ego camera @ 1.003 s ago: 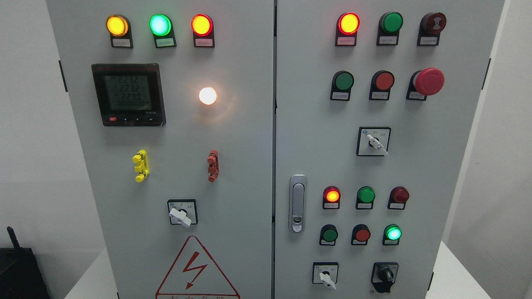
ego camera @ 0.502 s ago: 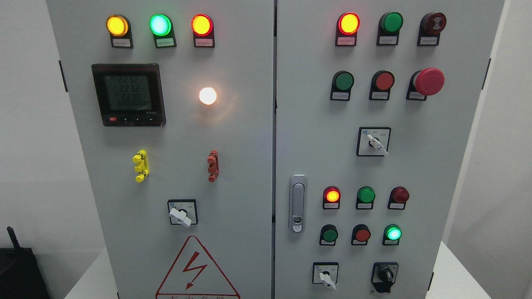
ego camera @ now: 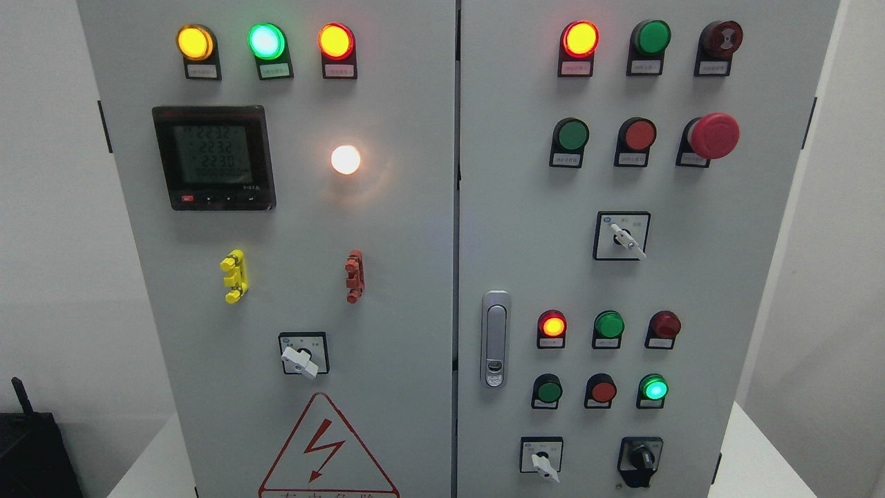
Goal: Trip black knob to open circuit
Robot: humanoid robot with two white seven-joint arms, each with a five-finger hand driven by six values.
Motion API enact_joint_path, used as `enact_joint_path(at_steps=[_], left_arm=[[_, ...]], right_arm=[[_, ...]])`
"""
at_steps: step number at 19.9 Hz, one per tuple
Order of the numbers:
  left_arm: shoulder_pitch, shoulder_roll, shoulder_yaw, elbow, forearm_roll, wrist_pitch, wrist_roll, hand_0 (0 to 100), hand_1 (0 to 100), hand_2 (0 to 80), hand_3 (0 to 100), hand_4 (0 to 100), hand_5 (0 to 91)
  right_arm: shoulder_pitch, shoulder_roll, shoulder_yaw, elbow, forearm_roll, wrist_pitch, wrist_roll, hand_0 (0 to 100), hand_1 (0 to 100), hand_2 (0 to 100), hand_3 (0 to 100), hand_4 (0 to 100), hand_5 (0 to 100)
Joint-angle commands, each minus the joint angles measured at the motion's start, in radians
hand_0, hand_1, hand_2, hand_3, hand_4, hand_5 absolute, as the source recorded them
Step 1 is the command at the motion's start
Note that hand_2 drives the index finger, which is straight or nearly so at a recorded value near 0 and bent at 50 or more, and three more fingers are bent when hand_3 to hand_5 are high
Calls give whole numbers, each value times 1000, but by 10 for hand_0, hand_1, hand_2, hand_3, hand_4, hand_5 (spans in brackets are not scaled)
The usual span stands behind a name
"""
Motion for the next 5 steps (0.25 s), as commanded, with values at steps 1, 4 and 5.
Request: enact_joint_path(at_steps=[1,4,5], left_arm=[[0,0,0,-25,0,0,0,120,389,0,0,0,0],[0,0,0,-25,0,0,0,120,389,0,0,0,0],[0,0,0,-25,0,1,0,120,389,0,0,0,0]], right_arm=[[2,17,18,-5,5,-1,-4,0,0,0,0,0,0],[2,18,18,-6,5,-1,-4,0,0,0,0,0,0],[2,17,18,-5,5,-1,-4,0,0,0,0,0,0]])
